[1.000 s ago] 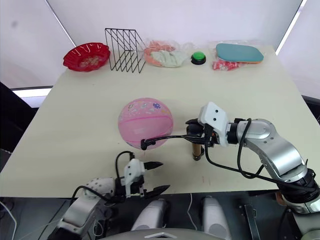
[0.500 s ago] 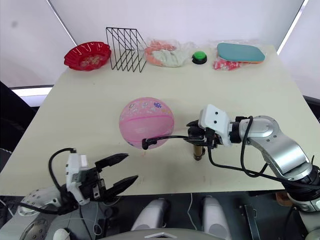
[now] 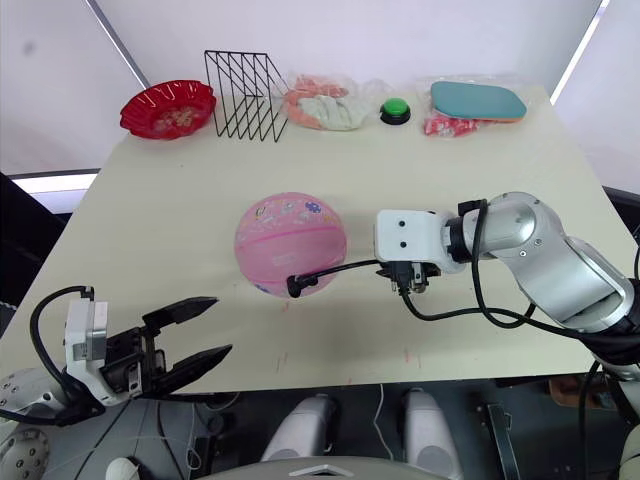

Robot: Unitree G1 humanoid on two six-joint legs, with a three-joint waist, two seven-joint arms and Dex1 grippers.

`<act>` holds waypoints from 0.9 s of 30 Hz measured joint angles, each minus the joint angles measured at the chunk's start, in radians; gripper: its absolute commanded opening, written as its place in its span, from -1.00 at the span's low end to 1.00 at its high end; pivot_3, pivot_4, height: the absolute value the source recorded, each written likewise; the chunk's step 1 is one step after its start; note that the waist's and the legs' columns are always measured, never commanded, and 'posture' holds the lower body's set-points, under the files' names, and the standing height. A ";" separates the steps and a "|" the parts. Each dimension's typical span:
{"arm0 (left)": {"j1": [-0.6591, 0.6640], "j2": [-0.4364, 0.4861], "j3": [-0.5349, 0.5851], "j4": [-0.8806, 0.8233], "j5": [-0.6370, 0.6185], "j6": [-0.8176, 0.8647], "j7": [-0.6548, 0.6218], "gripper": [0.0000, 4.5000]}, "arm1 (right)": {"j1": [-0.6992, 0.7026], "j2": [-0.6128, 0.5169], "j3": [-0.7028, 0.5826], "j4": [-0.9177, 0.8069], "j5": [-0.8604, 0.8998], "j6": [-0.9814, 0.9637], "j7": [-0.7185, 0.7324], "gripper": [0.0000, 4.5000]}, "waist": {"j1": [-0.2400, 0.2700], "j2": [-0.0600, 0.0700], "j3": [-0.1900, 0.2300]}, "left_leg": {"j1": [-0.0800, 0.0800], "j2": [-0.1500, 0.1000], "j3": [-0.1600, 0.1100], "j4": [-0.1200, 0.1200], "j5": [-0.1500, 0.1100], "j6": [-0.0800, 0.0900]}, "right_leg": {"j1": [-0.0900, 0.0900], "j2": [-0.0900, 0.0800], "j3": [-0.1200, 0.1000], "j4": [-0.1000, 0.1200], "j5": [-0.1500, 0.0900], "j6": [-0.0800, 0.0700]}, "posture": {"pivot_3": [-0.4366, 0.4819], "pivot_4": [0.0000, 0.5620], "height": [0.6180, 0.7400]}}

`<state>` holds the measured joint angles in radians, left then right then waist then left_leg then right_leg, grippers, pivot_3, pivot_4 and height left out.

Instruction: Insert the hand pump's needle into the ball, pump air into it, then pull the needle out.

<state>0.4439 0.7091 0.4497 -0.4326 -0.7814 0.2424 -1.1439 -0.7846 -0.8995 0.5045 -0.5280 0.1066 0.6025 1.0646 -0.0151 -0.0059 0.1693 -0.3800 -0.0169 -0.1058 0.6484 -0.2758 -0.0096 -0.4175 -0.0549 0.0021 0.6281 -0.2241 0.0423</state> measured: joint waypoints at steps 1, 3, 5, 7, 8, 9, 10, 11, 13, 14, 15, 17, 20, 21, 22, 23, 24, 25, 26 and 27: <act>0.001 0.000 0.001 -0.003 0.000 0.002 0.003 1.00 | 0.000 0.002 0.006 0.003 -0.020 -0.026 0.003 -0.27 | 0.000 0.000 0.000 | 0.000 0.000 0.000 0.000 0.001 -0.001 | 0.000 0.000 0.000 0.000 0.000 0.000 | -0.05 -0.47 1.00; -0.001 0.000 0.002 -0.013 -0.001 0.011 0.012 1.00 | 0.003 0.008 0.042 0.034 -0.099 -0.110 0.005 -0.27 | 0.000 0.000 0.000 | 0.000 0.000 0.001 0.000 0.001 -0.002 | 0.000 -0.001 0.001 -0.001 0.000 0.000 | -0.05 -0.47 1.00; -0.001 -0.001 0.003 -0.017 -0.001 0.013 0.016 1.00 | 0.004 0.014 0.066 0.066 -0.162 -0.171 0.002 -0.27 | 0.001 0.000 0.000 | 0.000 0.000 0.001 0.000 0.001 -0.002 | 0.000 -0.001 0.001 -0.001 0.000 0.000 | -0.05 -0.47 1.00; -0.001 -0.001 0.003 -0.017 -0.001 0.014 0.017 1.00 | 0.005 0.016 0.073 0.086 -0.191 -0.203 -0.002 -0.27 | 0.000 0.000 0.000 | 0.000 -0.001 0.001 0.000 0.001 -0.002 | 0.000 -0.001 0.001 -0.001 0.000 0.000 | -0.05 -0.47 1.00; -0.003 -0.001 0.003 -0.020 -0.001 0.015 0.019 1.00 | 0.017 0.017 0.073 0.100 -0.220 -0.242 -0.004 -0.27 | 0.001 0.000 0.000 | 0.000 0.000 0.001 0.000 0.001 -0.001 | 0.000 0.000 0.001 -0.001 0.000 0.000 | -0.05 -0.47 1.00; -0.004 -0.002 0.003 -0.021 -0.004 0.018 0.020 1.00 | 0.037 0.020 0.077 0.112 -0.246 -0.288 -0.003 -0.27 | 0.002 0.000 0.000 | 0.000 0.000 0.001 0.001 0.001 -0.001 | 0.000 0.000 0.001 -0.001 0.000 0.000 | -0.05 -0.47 1.00; -0.005 -0.003 0.003 -0.022 -0.006 0.019 0.023 1.00 | 0.054 0.021 0.082 0.115 -0.259 -0.312 -0.002 -0.27 | 0.002 0.000 0.000 | 0.000 0.000 0.001 0.001 0.001 -0.001 | 0.000 0.000 0.001 0.000 0.000 0.000 | -0.05 -0.47 1.00; -0.008 -0.003 0.003 -0.022 -0.007 0.023 0.028 1.00 | 0.076 0.021 0.088 0.115 -0.279 -0.352 -0.002 -0.27 | 0.002 0.000 0.000 | 0.000 0.000 0.001 0.001 0.001 -0.001 | 0.001 0.000 0.001 0.000 0.000 0.000 | -0.05 -0.47 1.00; -0.020 -0.003 0.004 -0.024 -0.008 0.034 0.034 1.00 | 0.114 0.038 0.100 0.114 -0.321 -0.424 -0.006 -0.27 | 0.001 0.000 0.000 | 0.000 0.000 0.001 0.002 0.001 -0.002 | 0.001 0.000 0.001 0.000 0.000 0.000 | -0.05 -0.47 1.00; -0.027 -0.003 0.004 -0.028 -0.009 0.037 0.036 1.00 | 0.129 0.044 0.100 0.119 -0.347 -0.457 -0.009 -0.27 | 0.001 -0.001 0.000 | 0.001 0.000 0.001 0.002 0.001 -0.002 | 0.001 0.000 0.001 0.000 0.001 0.000 | -0.05 -0.47 1.00; -0.030 -0.002 0.004 -0.030 -0.011 0.042 0.037 1.00 | 0.141 0.051 0.103 0.131 -0.370 -0.488 -0.016 -0.27 | 0.001 -0.002 -0.001 | 0.001 0.000 0.001 0.003 0.001 -0.001 | 0.002 0.000 0.001 0.001 0.001 0.000 | -0.05 -0.47 1.00; -0.037 0.000 0.004 -0.032 -0.020 0.057 0.037 1.00 | 0.157 0.069 0.115 0.163 -0.415 -0.548 -0.029 -0.27 | 0.001 -0.002 -0.001 | 0.002 0.000 0.002 0.003 0.001 -0.001 | 0.002 0.000 0.002 0.001 0.002 -0.001 | -0.05 -0.47 1.00; -0.039 0.009 0.004 -0.048 -0.027 0.072 0.035 1.00 | 0.175 0.102 0.149 0.211 -0.491 -0.627 -0.052 -0.27 | 0.001 -0.003 -0.002 | 0.003 0.000 0.002 0.004 -0.001 0.001 | 0.004 0.001 0.002 0.001 0.005 0.000 | -0.05 -0.47 1.00; -0.039 0.010 0.004 -0.053 -0.029 0.077 0.035 1.00 | 0.182 0.118 0.150 0.224 -0.507 -0.632 -0.055 -0.27 | 0.002 -0.003 -0.002 | 0.003 0.000 0.002 0.005 0.000 0.001 | 0.004 0.001 0.002 0.001 0.006 0.000 | -0.05 -0.47 1.00; -0.040 0.010 0.004 -0.054 -0.032 0.082 0.035 1.00 | 0.190 0.136 0.150 0.239 -0.526 -0.638 -0.061 -0.27 | 0.004 -0.003 -0.002 | 0.004 0.000 0.002 0.006 0.001 0.000 | 0.005 0.002 0.002 0.001 0.006 -0.002 | -0.05 -0.47 1.00; -0.043 0.011 0.004 -0.054 -0.035 0.086 0.034 1.00 | 0.199 0.155 0.150 0.257 -0.544 -0.647 -0.069 -0.27 | 0.005 -0.005 -0.003 | 0.004 0.000 0.002 0.006 0.002 -0.001 | 0.006 0.002 0.002 0.001 0.007 -0.003 | -0.05 -0.47 1.00; -0.045 0.016 0.004 -0.054 -0.035 0.087 0.032 1.00 | 0.207 0.168 0.153 0.268 -0.559 -0.653 -0.075 -0.27 | 0.006 -0.006 -0.003 | 0.004 0.001 0.002 0.006 0.003 -0.001 | 0.006 0.002 0.002 0.001 0.007 -0.003 | -0.05 -0.47 1.00; -0.046 0.020 0.004 -0.054 -0.034 0.089 0.030 1.00 | 0.215 0.184 0.154 0.282 -0.578 -0.655 -0.085 -0.27 | 0.006 -0.007 -0.004 | 0.005 0.001 0.001 0.006 0.004 -0.001 | 0.006 0.002 0.002 0.001 0.008 -0.004 | -0.05 -0.47 1.00; -0.048 0.024 0.004 -0.054 -0.034 0.093 0.028 1.00 | 0.221 0.201 0.156 0.298 -0.594 -0.658 -0.094 -0.27 | 0.006 -0.008 -0.004 | 0.005 0.001 0.001 0.006 0.004 -0.001 | 0.006 0.002 0.002 0.001 0.008 -0.004 | -0.05 -0.47 1.00; -0.049 0.030 0.004 -0.055 -0.034 0.095 0.027 1.00 | 0.229 0.219 0.158 0.315 -0.609 -0.659 -0.096 0.09 | 0.006 -0.008 -0.005 | 0.006 0.001 0.002 0.006 0.005 -0.001 | 0.006 0.002 0.002 0.002 0.008 -0.004 | -0.05 -0.47 1.00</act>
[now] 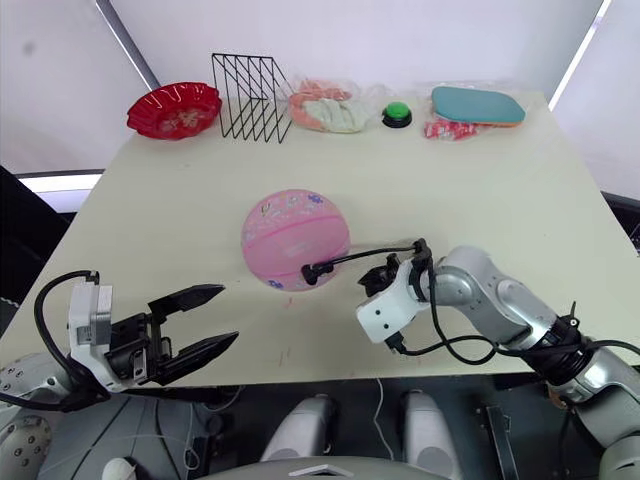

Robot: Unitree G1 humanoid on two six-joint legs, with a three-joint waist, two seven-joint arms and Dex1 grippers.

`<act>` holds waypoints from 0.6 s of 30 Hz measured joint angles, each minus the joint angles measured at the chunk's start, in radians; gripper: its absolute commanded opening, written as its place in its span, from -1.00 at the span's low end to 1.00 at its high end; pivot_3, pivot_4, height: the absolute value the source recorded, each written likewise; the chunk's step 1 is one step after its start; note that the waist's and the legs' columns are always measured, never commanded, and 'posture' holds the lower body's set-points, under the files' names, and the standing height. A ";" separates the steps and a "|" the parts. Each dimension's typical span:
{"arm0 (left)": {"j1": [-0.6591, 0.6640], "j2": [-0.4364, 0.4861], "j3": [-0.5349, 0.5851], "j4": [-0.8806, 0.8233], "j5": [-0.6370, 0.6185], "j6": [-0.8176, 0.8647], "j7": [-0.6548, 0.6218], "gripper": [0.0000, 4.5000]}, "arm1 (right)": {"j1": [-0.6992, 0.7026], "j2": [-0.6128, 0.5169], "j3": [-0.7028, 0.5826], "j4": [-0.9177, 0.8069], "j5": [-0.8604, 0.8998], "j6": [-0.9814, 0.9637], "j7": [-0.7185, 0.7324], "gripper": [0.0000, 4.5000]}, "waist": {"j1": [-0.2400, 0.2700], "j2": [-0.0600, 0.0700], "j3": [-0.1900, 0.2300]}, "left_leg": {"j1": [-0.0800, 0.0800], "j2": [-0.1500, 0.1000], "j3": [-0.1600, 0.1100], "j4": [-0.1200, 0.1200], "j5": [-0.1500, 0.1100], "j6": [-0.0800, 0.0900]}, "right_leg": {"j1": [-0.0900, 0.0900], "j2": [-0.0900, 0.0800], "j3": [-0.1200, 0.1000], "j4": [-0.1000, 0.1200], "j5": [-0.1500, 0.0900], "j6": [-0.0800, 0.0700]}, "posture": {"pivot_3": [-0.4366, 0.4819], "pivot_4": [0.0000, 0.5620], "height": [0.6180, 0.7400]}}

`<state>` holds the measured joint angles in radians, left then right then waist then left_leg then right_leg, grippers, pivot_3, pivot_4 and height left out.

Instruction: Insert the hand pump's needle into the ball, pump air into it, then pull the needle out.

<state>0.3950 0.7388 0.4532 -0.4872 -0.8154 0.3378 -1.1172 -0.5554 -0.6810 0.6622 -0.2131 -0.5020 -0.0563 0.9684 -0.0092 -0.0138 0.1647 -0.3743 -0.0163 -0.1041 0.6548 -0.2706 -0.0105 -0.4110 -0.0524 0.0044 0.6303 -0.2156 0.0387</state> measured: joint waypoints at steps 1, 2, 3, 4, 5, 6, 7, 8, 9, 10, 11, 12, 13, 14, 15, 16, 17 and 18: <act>0.000 0.002 0.000 0.000 0.000 0.001 -0.001 1.00 | 0.004 0.004 0.000 0.004 -0.001 0.001 0.002 0.19 | 0.001 0.000 0.000 | 0.000 0.000 0.000 0.000 0.000 0.000 | 0.000 0.000 0.000 0.001 0.000 0.000 | -0.05 -0.47 1.00; 0.001 0.004 0.000 0.000 0.001 0.001 -0.003 1.00 | 0.014 0.009 -0.001 0.018 0.005 0.009 0.013 0.31 | 0.001 0.000 0.000 | 0.001 0.000 0.000 0.000 0.000 0.000 | 0.000 0.000 0.000 0.001 0.000 0.000 | -0.05 -0.47 1.00; 0.004 0.008 0.000 -0.001 0.004 0.002 -0.008 1.00 | 0.036 0.009 -0.008 0.040 0.017 0.023 0.029 0.62 | 0.003 -0.001 0.000 | 0.001 0.000 0.000 0.000 0.000 0.000 | 0.001 0.000 0.000 0.002 0.000 -0.001 | -0.05 -0.47 1.00; 0.014 0.012 0.000 -0.001 0.009 0.002 -0.013 1.00 | 0.067 0.000 -0.013 0.059 0.033 0.039 0.048 0.86 | 0.002 0.000 0.001 | 0.001 0.000 0.000 0.000 0.000 0.000 | 0.000 0.000 0.001 0.002 0.001 -0.002 | -0.05 -0.47 1.00; 0.011 0.017 0.004 -0.001 0.009 0.002 -0.018 1.00 | 0.075 0.002 -0.040 0.046 0.056 0.053 0.053 0.98 | -0.006 0.002 0.002 | 0.001 0.001 0.003 0.000 0.000 0.000 | -0.002 0.001 0.004 0.004 0.001 -0.002 | -0.05 -0.47 1.00; 0.010 0.017 0.004 -0.001 0.009 0.002 -0.019 1.00 | 0.074 0.002 -0.048 0.041 0.058 0.053 0.053 0.98 | -0.012 0.002 0.002 | 0.003 0.003 0.006 -0.002 0.000 0.000 | -0.003 0.003 0.007 0.006 0.001 -0.002 | -0.05 -0.47 1.00; 0.010 0.018 0.005 -0.001 0.009 0.001 -0.021 1.00 | 0.074 0.003 -0.059 0.031 0.068 0.064 0.057 0.98 | -0.013 0.002 0.002 | 0.004 0.003 0.006 -0.002 0.000 0.000 | -0.003 0.003 0.007 0.006 0.001 -0.002 | -0.05 -0.47 1.00; 0.012 0.023 0.009 0.001 0.013 -0.001 -0.031 1.00 | 0.089 0.010 -0.105 -0.018 0.138 0.125 0.089 0.98 | -0.013 0.002 0.004 | 0.004 0.004 0.007 -0.002 0.000 0.000 | -0.003 0.004 0.008 0.007 0.001 -0.002 | -0.05 -0.47 1.00; 0.013 0.026 0.012 0.004 0.020 -0.003 -0.038 1.00 | 0.100 0.018 -0.143 -0.068 0.202 0.181 0.115 0.98 | -0.013 0.002 0.004 | 0.005 0.004 0.006 -0.003 0.000 0.000 | -0.003 0.004 0.008 0.007 0.001 -0.002 | -0.05 -0.47 1.00; 0.017 0.030 0.013 0.011 0.029 -0.003 -0.045 1.00 | 0.107 0.025 -0.183 -0.130 0.273 0.242 0.143 0.98 | -0.013 0.002 0.004 | 0.005 0.004 0.006 -0.003 0.000 0.000 | -0.003 0.004 0.008 0.008 0.001 -0.002 | -0.05 -0.47 1.00; 0.015 0.032 0.013 0.018 0.031 -0.004 -0.050 1.00 | 0.108 0.026 -0.212 -0.175 0.324 0.284 0.164 0.98 | -0.012 0.002 0.004 | 0.006 0.004 0.006 -0.003 0.000 0.000 | -0.003 0.005 0.008 0.008 0.001 -0.002 | -0.05 -0.47 1.00; 0.005 0.034 0.013 0.025 0.039 -0.007 -0.055 1.00 | 0.121 0.021 -0.254 -0.224 0.391 0.334 0.184 0.98 | -0.008 0.002 0.004 | 0.006 0.004 0.006 -0.003 0.000 0.000 | -0.003 0.004 0.008 0.008 -0.001 -0.002 | -0.05 -0.47 1.00; 0.001 0.035 0.015 0.032 0.044 -0.012 -0.056 1.00 | 0.133 0.018 -0.281 -0.249 0.426 0.363 0.191 0.98 | -0.005 0.001 0.004 | 0.006 0.004 0.006 -0.003 0.000 0.000 | -0.003 0.004 0.008 0.008 -0.002 -0.001 | -0.05 -0.47 1.00; -0.010 0.036 0.013 0.042 0.054 -0.019 -0.056 1.00 | 0.158 0.011 -0.323 -0.287 0.480 0.401 0.198 0.98 | -0.001 0.001 0.004 | 0.006 0.004 0.006 -0.002 0.000 0.000 | -0.002 0.004 0.008 0.008 -0.003 -0.001 | -0.05 -0.47 1.00; -0.026 0.037 0.011 0.054 0.068 -0.021 -0.056 1.00 | 0.187 -0.003 -0.360 -0.316 0.516 0.419 0.198 0.98 | 0.004 0.001 0.004 | 0.005 0.003 0.006 -0.002 0.000 0.000 | -0.002 0.004 0.008 0.008 -0.003 -0.001 | -0.05 -0.47 1.00; -0.038 0.040 0.010 0.065 0.072 -0.022 -0.055 1.00 | 0.210 -0.010 -0.386 -0.330 0.536 0.425 0.193 0.98 | 0.004 0.000 0.004 | 0.006 0.003 0.007 -0.002 0.000 0.000 | -0.002 0.004 0.008 0.008 -0.003 -0.001 | -0.05 -0.47 1.00; -0.054 0.042 0.007 0.075 0.079 -0.022 -0.054 1.00 | 0.243 0.001 -0.429 -0.338 0.577 0.431 0.179 0.98 | 0.003 -0.001 0.004 | 0.006 0.003 0.007 -0.002 0.000 0.000 | -0.002 0.004 0.008 0.008 -0.003 0.000 | -0.05 -0.47 1.00; -0.068 0.043 0.007 0.084 0.084 -0.022 -0.054 1.00 | 0.275 0.023 -0.470 -0.340 0.634 0.443 0.175 0.98 | 0.001 -0.002 0.004 | 0.006 0.004 0.007 -0.002 0.000 0.000 | -0.002 0.004 0.009 0.008 -0.003 0.000 | -0.05 -0.47 1.00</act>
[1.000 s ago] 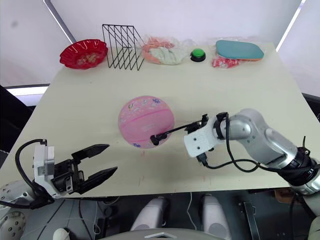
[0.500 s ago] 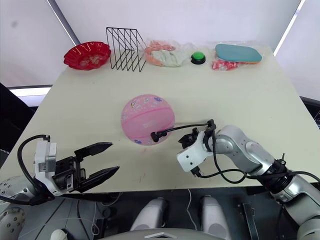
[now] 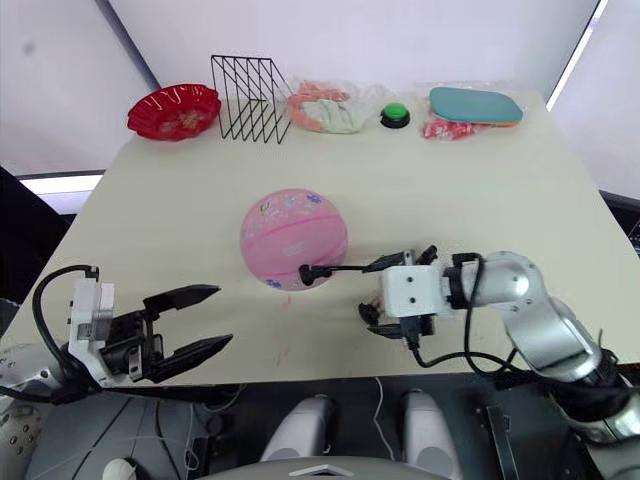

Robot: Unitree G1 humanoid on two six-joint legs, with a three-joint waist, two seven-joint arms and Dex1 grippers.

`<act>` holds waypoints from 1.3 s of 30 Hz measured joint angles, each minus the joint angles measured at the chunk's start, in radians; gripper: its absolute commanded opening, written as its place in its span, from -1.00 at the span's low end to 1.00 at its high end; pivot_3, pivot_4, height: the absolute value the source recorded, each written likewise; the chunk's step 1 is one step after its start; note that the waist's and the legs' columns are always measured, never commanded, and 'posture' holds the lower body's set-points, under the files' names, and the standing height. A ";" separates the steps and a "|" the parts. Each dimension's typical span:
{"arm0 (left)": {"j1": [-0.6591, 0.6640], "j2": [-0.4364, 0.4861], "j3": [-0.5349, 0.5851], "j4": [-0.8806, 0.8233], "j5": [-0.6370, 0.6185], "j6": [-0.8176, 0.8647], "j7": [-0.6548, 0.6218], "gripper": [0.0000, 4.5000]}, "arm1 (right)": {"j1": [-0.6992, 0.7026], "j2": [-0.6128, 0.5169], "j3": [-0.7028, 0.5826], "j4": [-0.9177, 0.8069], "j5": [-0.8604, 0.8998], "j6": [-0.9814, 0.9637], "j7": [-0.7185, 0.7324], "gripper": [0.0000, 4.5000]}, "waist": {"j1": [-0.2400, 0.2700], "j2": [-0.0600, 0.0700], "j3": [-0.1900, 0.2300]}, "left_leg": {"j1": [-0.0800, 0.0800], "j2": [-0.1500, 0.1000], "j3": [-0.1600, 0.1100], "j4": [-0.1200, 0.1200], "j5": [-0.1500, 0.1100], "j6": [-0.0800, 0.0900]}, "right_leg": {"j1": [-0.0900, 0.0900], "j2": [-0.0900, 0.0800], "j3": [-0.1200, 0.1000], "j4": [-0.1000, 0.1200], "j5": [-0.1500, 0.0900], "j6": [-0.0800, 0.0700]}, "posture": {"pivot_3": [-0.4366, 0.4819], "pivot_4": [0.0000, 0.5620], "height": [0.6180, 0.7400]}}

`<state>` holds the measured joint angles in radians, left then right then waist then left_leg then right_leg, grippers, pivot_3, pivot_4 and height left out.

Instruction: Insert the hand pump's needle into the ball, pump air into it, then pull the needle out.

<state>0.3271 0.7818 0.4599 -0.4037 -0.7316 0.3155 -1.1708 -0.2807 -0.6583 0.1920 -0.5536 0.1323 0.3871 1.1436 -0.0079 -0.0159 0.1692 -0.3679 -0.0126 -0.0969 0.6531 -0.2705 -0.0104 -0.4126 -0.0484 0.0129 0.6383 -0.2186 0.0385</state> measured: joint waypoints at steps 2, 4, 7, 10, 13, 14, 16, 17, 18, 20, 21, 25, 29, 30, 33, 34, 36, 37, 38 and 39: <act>-0.028 0.003 -0.005 0.013 0.005 0.000 0.000 1.00 | 0.050 0.004 -0.049 -0.016 0.106 0.025 0.008 0.98 | -0.005 0.000 0.001 | 0.001 0.000 0.002 0.000 0.000 0.000 | 0.000 0.000 0.001 0.000 0.000 0.000 | -0.05 -0.47 1.00; -0.081 0.008 -0.016 0.045 0.032 -0.009 0.007 1.00 | 0.126 -0.042 -0.113 -0.050 0.160 0.010 0.014 0.98 | -0.005 0.001 0.002 | 0.002 0.000 0.003 0.000 0.000 0.000 | 0.000 0.000 0.002 0.001 0.000 0.000 | -0.05 -0.47 1.00; -0.135 0.009 -0.029 0.082 0.070 -0.035 0.025 1.00 | 0.197 -0.059 -0.211 -0.094 0.252 0.013 0.010 0.98 | -0.005 0.001 0.002 | 0.002 0.001 0.003 0.000 0.000 0.000 | 0.000 0.000 0.002 0.001 0.000 0.001 | -0.05 -0.47 1.00; -0.189 0.019 -0.053 0.115 0.100 -0.041 0.023 1.00 | 0.256 -0.079 -0.297 -0.156 0.344 0.053 -0.022 0.98 | -0.006 0.000 0.003 | 0.003 0.001 0.004 0.000 0.000 0.000 | 0.000 0.000 0.004 0.002 0.000 0.001 | -0.05 -0.47 1.00; -0.269 0.038 -0.090 0.163 0.135 -0.047 0.018 1.00 | 0.317 -0.087 -0.365 -0.208 0.396 0.071 -0.062 0.98 | -0.002 -0.001 0.003 | 0.003 0.001 0.005 0.000 0.000 0.000 | 0.000 0.001 0.004 0.002 0.000 0.001 | -0.05 -0.47 1.00; -0.282 0.040 -0.093 0.171 0.142 -0.051 0.017 1.00 | 0.324 -0.090 -0.372 -0.214 0.402 0.073 -0.068 0.98 | -0.003 -0.002 0.004 | 0.003 0.001 0.005 0.000 0.000 0.000 | 0.000 0.001 0.004 0.003 0.000 0.001 | -0.05 -0.47 1.00; -0.345 0.042 -0.123 0.213 0.163 -0.065 0.015 1.00 | 0.351 -0.097 -0.393 -0.233 0.425 0.082 -0.092 0.98 | -0.003 -0.003 0.004 | 0.004 0.001 0.006 0.000 0.000 0.000 | 0.000 0.001 0.004 0.003 0.000 0.001 | -0.05 -0.47 1.00; -0.361 0.042 -0.127 0.224 0.168 -0.068 0.015 1.00 | 0.355 -0.100 -0.396 -0.236 0.429 0.083 -0.098 0.98 | -0.004 -0.003 0.005 | 0.004 0.001 0.006 0.000 0.000 0.000 | 0.000 0.001 0.004 0.002 0.001 0.002 | -0.05 -0.47 1.00; -0.387 0.042 -0.141 0.242 0.180 -0.074 0.014 1.00 | 0.366 -0.103 -0.405 -0.243 0.432 0.083 -0.108 0.98 | -0.006 -0.004 0.005 | 0.004 0.001 0.006 0.000 0.000 0.000 | 0.000 0.001 0.005 0.002 0.001 0.003 | -0.05 -0.47 1.00; -0.445 0.042 -0.176 0.278 0.195 -0.086 -0.001 1.00 | 0.389 -0.106 -0.409 -0.257 0.433 0.079 -0.124 0.98 | -0.005 -0.004 0.005 | 0.003 0.001 0.006 0.000 0.000 0.000 | 0.000 0.001 0.005 0.002 0.002 0.004 | -0.05 -0.47 1.00; -0.471 0.042 -0.195 0.296 0.200 -0.090 -0.011 1.00 | 0.397 -0.107 -0.414 -0.260 0.434 0.075 -0.132 0.98 | -0.005 -0.004 0.005 | 0.004 0.001 0.006 0.000 0.000 0.000 | 0.000 0.001 0.005 0.002 0.002 0.005 | -0.05 -0.47 1.00; -0.578 0.038 -0.273 0.344 0.232 -0.104 -0.042 1.00 | 0.440 -0.116 -0.437 -0.266 0.442 0.065 -0.145 0.98 | -0.005 -0.005 0.006 | 0.003 0.001 0.006 0.000 0.000 0.000 | 0.000 0.000 0.005 0.002 0.002 0.005 | -0.05 -0.47 1.00; -0.650 0.024 -0.318 0.345 0.248 -0.100 -0.031 1.00 | 0.453 -0.124 -0.447 -0.273 0.457 0.064 -0.152 0.98 | -0.006 -0.006 0.007 | 0.004 0.001 0.007 0.000 0.000 0.000 | 0.000 0.000 0.006 0.002 0.003 0.005 | -0.05 -0.47 1.00; -0.661 0.014 -0.328 0.346 0.257 -0.100 -0.025 1.00 | 0.457 -0.124 -0.450 -0.275 0.464 0.066 -0.155 0.98 | -0.007 -0.006 0.007 | 0.004 0.001 0.007 0.000 0.000 0.000 | 0.000 0.000 0.006 0.002 0.003 0.005 | -0.05 -0.47 1.00; -0.689 0.010 -0.368 0.376 0.303 -0.120 -0.015 1.00 | 0.461 -0.124 -0.469 -0.293 0.507 0.074 -0.179 0.98 | -0.006 -0.006 0.007 | 0.004 0.001 0.006 0.000 0.000 0.000 | 0.000 0.001 0.005 0.003 0.003 0.005 | -0.05 -0.47 1.00; -0.698 0.010 -0.377 0.395 0.322 -0.138 -0.011 1.00 | 0.461 -0.124 -0.479 -0.304 0.523 0.077 -0.189 0.98 | -0.006 -0.006 0.007 | 0.004 0.001 0.006 0.000 0.000 0.000 | 0.000 0.001 0.005 0.003 0.003 0.005 | -0.05 -0.47 1.00; -0.714 0.010 -0.390 0.422 0.360 -0.188 -0.010 1.00 | 0.461 -0.128 -0.482 -0.312 0.537 0.083 -0.199 0.98 | -0.006 -0.007 0.007 | 0.004 0.001 0.007 0.000 0.000 0.000 | 0.000 0.001 0.006 0.003 0.003 0.005 | -0.05 -0.47 1.00; -0.720 0.008 -0.399 0.446 0.392 -0.240 -0.004 1.00 | 0.458 -0.135 -0.472 -0.313 0.537 0.088 -0.212 0.98 | -0.006 -0.006 0.007 | 0.004 0.001 0.007 0.000 0.000 0.000 | 0.000 0.001 0.006 0.003 0.003 0.005 | -0.05 -0.47 1.00; -0.721 0.007 -0.400 0.449 0.396 -0.247 -0.003 1.00 | 0.457 -0.136 -0.470 -0.313 0.537 0.088 -0.213 0.98 | -0.005 -0.007 0.007 | 0.004 0.001 0.007 0.000 0.000 0.000 | 0.000 0.001 0.006 0.003 0.003 0.005 | -0.05 -0.47 1.00; -0.727 0.003 -0.404 0.464 0.410 -0.272 0.002 1.00 | 0.452 -0.138 -0.456 -0.314 0.536 0.089 -0.219 0.98 | -0.005 -0.007 0.007 | 0.005 0.001 0.007 0.000 0.000 0.000 | 0.000 0.001 0.006 0.003 0.003 0.006 | -0.05 -0.47 1.00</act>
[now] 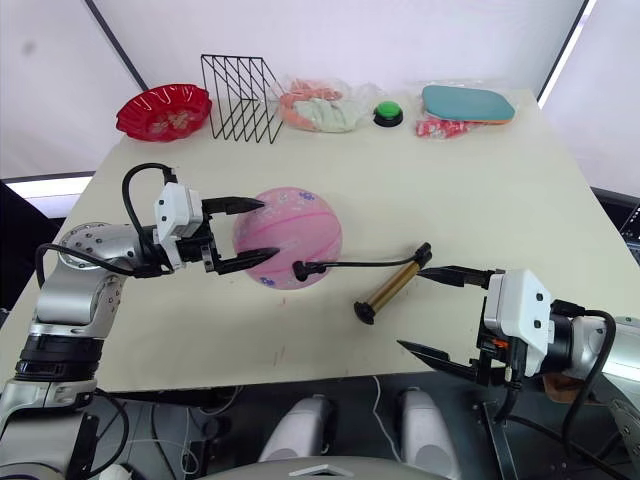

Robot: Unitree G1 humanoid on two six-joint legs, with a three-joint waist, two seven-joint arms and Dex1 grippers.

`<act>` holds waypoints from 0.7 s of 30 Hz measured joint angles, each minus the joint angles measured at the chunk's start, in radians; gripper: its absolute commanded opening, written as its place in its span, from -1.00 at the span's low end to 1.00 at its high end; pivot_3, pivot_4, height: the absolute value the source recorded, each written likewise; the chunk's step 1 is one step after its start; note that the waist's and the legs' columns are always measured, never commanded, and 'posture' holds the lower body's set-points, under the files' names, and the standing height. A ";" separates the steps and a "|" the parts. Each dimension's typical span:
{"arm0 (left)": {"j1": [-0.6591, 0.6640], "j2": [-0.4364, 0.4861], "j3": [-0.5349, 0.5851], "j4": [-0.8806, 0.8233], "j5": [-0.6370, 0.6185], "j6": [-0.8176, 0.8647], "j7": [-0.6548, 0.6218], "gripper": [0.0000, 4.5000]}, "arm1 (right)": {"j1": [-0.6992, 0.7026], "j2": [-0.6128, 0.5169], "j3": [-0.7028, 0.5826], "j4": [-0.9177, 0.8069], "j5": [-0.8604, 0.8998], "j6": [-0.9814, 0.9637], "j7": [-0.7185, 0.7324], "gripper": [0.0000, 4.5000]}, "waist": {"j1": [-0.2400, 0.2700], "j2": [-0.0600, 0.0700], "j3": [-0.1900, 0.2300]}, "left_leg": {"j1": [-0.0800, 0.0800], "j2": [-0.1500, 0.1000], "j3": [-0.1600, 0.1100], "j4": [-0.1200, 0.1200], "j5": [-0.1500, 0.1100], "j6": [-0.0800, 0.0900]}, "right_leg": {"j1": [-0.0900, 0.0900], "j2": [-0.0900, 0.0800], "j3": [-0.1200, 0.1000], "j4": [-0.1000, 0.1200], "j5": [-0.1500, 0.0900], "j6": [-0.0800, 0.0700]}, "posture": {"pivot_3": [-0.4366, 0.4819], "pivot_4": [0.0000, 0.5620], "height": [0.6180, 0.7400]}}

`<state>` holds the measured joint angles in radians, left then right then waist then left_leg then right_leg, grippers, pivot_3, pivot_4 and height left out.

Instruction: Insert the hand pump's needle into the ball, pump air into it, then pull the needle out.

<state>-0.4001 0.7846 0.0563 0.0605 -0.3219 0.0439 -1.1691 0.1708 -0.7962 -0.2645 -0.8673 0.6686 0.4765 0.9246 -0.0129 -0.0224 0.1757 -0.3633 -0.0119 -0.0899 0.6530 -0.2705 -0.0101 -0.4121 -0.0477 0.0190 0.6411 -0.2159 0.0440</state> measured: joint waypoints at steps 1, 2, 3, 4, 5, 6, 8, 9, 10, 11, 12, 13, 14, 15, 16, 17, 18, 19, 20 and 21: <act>-0.002 -0.002 -0.003 0.008 0.008 -0.020 0.000 1.00 | -0.017 0.000 0.023 0.000 -0.002 0.001 -0.011 0.98 | 0.000 0.000 0.000 | 0.000 0.000 0.000 0.000 0.000 0.000 | 0.000 0.000 0.000 0.000 0.000 0.000 | -0.05 -0.47 1.00; 0.001 -0.003 -0.008 0.012 0.015 -0.038 -0.001 1.00 | -0.055 0.002 0.058 0.001 -0.012 0.004 -0.026 0.98 | -0.003 0.000 0.000 | 0.001 0.000 0.001 0.000 0.000 0.000 | 0.000 0.000 0.001 0.001 0.000 0.000 | -0.05 -0.47 1.00; 0.003 -0.005 -0.013 0.013 0.018 -0.050 -0.002 1.00 | -0.090 0.010 0.087 0.002 -0.024 0.005 -0.040 0.98 | -0.004 0.000 0.000 | 0.002 0.001 0.001 0.000 0.000 0.000 | 0.000 0.000 0.001 0.001 0.000 0.001 | -0.05 -0.47 1.00; 0.011 -0.004 -0.014 0.011 0.020 -0.059 -0.001 1.00 | -0.140 0.025 0.133 0.011 -0.045 0.005 -0.056 0.98 | -0.004 0.000 0.000 | 0.002 0.001 0.001 0.000 0.000 0.000 | 0.000 0.001 0.001 0.001 0.000 0.000 | -0.05 -0.47 1.00; 0.020 -0.004 -0.013 0.010 0.021 -0.068 0.002 1.00 | -0.222 0.054 0.219 0.037 -0.095 -0.001 -0.078 0.98 | -0.003 0.000 0.000 | 0.002 0.001 0.001 0.001 0.000 0.000 | 0.000 0.001 0.001 0.001 0.000 0.000 | -0.05 -0.47 1.00; 0.022 -0.005 -0.016 0.006 0.022 -0.069 0.006 1.00 | -0.257 0.066 0.270 0.057 -0.128 -0.005 -0.085 0.98 | -0.002 0.001 0.000 | 0.002 0.002 0.001 0.001 0.000 0.000 | 0.000 0.001 0.001 0.002 -0.001 -0.002 | -0.05 -0.47 1.00; 0.027 -0.006 -0.015 0.000 0.021 -0.069 0.011 1.00 | -0.325 0.089 0.366 0.104 -0.197 -0.009 -0.097 0.98 | 0.001 0.001 -0.001 | 0.002 0.002 0.000 0.001 0.000 0.000 | 0.000 0.001 0.000 0.002 -0.001 -0.002 | -0.05 -0.47 1.00; 0.032 -0.006 -0.015 -0.006 0.020 -0.068 0.016 1.00 | -0.384 0.120 0.443 0.150 -0.254 -0.018 -0.104 0.98 | -0.001 0.001 -0.001 | 0.002 0.002 0.001 0.001 0.000 0.000 | 0.000 0.001 0.001 0.002 0.000 -0.001 | -0.05 -0.47 1.00; 0.032 -0.006 -0.016 -0.010 0.020 -0.066 0.018 1.00 | -0.413 0.140 0.482 0.176 -0.283 -0.023 -0.106 0.98 | -0.002 0.001 -0.001 | 0.002 0.002 0.001 0.001 0.000 0.000 | 0.000 0.001 0.001 0.002 0.001 0.001 | -0.05 -0.47 1.00; 0.033 -0.006 -0.016 -0.011 0.020 -0.064 0.019 1.00 | -0.440 0.159 0.520 0.200 -0.311 -0.025 -0.110 0.98 | -0.003 0.001 -0.001 | 0.002 0.002 0.001 0.001 0.000 0.000 | 0.000 0.001 0.001 0.002 0.001 0.001 | -0.05 -0.47 1.00; 0.044 -0.002 -0.011 -0.013 0.019 -0.062 0.019 1.00 | -0.517 0.208 0.599 0.281 -0.380 -0.038 -0.120 0.98 | -0.008 0.001 -0.001 | 0.003 0.002 0.002 0.001 0.000 0.000 | 0.000 0.001 0.001 0.002 0.001 0.001 | -0.05 -0.47 1.00; 0.037 -0.003 -0.014 -0.018 0.019 -0.056 0.021 1.00 | -0.574 0.254 0.644 0.350 -0.430 -0.046 -0.136 0.98 | -0.008 0.001 -0.001 | 0.002 0.001 0.001 0.001 0.000 0.000 | 0.000 0.001 0.001 0.002 0.001 0.001 | -0.05 -0.47 1.00; 0.037 -0.004 -0.017 -0.024 0.019 -0.050 0.023 1.00 | -0.604 0.275 0.676 0.391 -0.468 -0.057 -0.146 0.98 | -0.007 0.002 -0.001 | 0.002 0.001 0.001 0.001 0.000 0.000 | 0.000 0.001 0.001 0.002 0.001 0.001 | -0.05 -0.47 1.00; 0.043 -0.004 -0.017 -0.031 0.017 -0.040 0.026 1.00 | -0.646 0.291 0.722 0.447 -0.522 -0.091 -0.147 0.98 | -0.003 0.003 -0.002 | 0.002 0.001 0.001 0.001 0.000 0.000 | 0.000 0.001 0.001 0.002 0.001 0.001 | -0.05 -0.47 1.00; 0.042 -0.005 -0.017 -0.035 0.014 -0.031 0.030 1.00 | -0.673 0.305 0.753 0.492 -0.561 -0.117 -0.146 0.98 | 0.001 0.002 -0.002 | 0.001 0.000 -0.001 0.001 0.000 0.000 | 0.000 0.001 0.000 0.002 0.002 0.000 | -0.05 -0.47 1.00; 0.041 -0.005 -0.017 -0.038 0.013 -0.028 0.032 1.00 | -0.682 0.312 0.767 0.510 -0.577 -0.130 -0.145 0.98 | 0.002 0.002 -0.002 | 0.001 0.000 -0.001 0.001 0.000 0.000 | 0.000 0.001 0.000 0.002 0.002 -0.001 | -0.05 -0.47 1.00; 0.042 -0.006 -0.018 -0.045 0.012 -0.020 0.035 1.00 | -0.695 0.327 0.787 0.543 -0.605 -0.159 -0.143 0.98 | 0.001 0.002 -0.002 | 0.001 0.000 0.000 0.001 0.000 0.000 | 0.000 0.001 0.001 0.002 0.003 -0.003 | -0.05 -0.47 1.00; 0.039 -0.007 -0.018 -0.052 0.008 -0.003 0.043 1.00 | -0.708 0.344 0.809 0.577 -0.635 -0.189 -0.143 0.98 | -0.001 0.002 -0.002 | 0.001 0.000 0.000 0.001 0.000 0.000 | 0.000 0.001 0.001 0.001 0.003 -0.003 | -0.05 -0.47 1.00; 0.037 -0.007 -0.017 -0.054 0.005 0.009 0.044 1.00 | -0.715 0.353 0.819 0.598 -0.654 -0.212 -0.140 0.98 | -0.002 0.002 -0.002 | 0.001 -0.001 0.000 0.001 0.000 0.000 | 0.000 0.001 0.001 0.001 0.003 -0.003 | -0.05 -0.47 1.00; 0.036 -0.007 -0.017 -0.056 0.005 0.020 0.048 1.00 | -0.726 0.356 0.832 0.622 -0.675 -0.233 -0.131 0.98 | -0.002 0.002 -0.002 | 0.001 -0.001 0.000 0.001 0.000 0.000 | 0.000 0.001 0.001 0.001 0.003 -0.003 | -0.05 -0.47 1.00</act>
<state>-0.3644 0.7780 0.0397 0.0042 -0.3169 0.0637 -1.1210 -0.5554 -0.4401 0.5671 -0.2456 -0.0060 0.2439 0.7937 -0.0154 -0.0199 0.1741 -0.3623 -0.0125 -0.0899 0.6536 -0.2703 -0.0101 -0.4122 -0.0469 0.0203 0.6425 -0.2128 0.0411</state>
